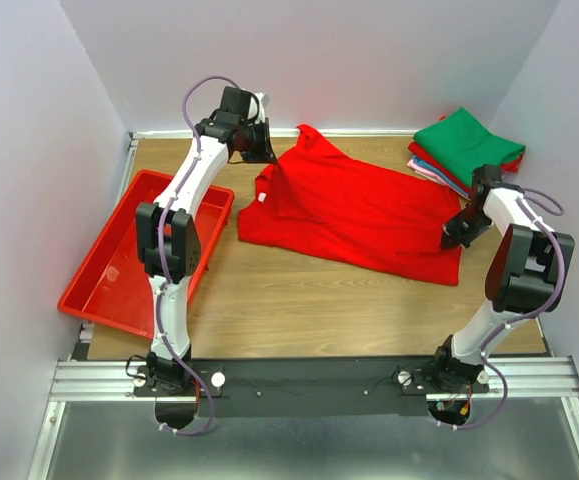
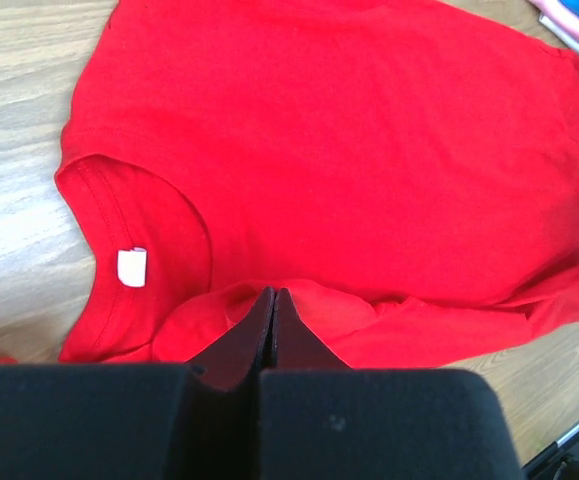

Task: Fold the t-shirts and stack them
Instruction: Fold the tshirt

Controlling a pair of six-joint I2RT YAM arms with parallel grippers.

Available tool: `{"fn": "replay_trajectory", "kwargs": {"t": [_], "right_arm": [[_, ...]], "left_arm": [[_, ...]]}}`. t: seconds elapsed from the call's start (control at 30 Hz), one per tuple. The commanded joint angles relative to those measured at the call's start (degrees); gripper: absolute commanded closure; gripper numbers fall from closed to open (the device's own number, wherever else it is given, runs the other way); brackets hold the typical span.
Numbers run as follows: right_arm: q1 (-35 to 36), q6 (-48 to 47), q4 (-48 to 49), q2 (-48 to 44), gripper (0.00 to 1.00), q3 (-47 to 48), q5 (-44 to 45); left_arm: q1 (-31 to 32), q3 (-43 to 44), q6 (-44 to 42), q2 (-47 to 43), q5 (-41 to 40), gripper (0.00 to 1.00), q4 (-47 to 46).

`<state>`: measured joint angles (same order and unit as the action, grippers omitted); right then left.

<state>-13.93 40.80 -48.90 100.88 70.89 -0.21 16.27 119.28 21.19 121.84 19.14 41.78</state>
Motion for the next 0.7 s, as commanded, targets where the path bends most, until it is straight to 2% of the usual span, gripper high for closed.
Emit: {"fn": "replay_trajectory", "kwargs": {"t": [0.0,0.67], "right_arm": [[-0.92,1.39,0.21,0.63,0.99,1.35,3.9],[-2.59,1.48,0.3,3.53,0.99,2.23,6.27]], "left_arm": [[-1.24,2.27,-1.24,1.03,2.66,1.0,1.02],[-2.74,4.81,-0.62,4.63,5.21,1.0,0.06]]}}
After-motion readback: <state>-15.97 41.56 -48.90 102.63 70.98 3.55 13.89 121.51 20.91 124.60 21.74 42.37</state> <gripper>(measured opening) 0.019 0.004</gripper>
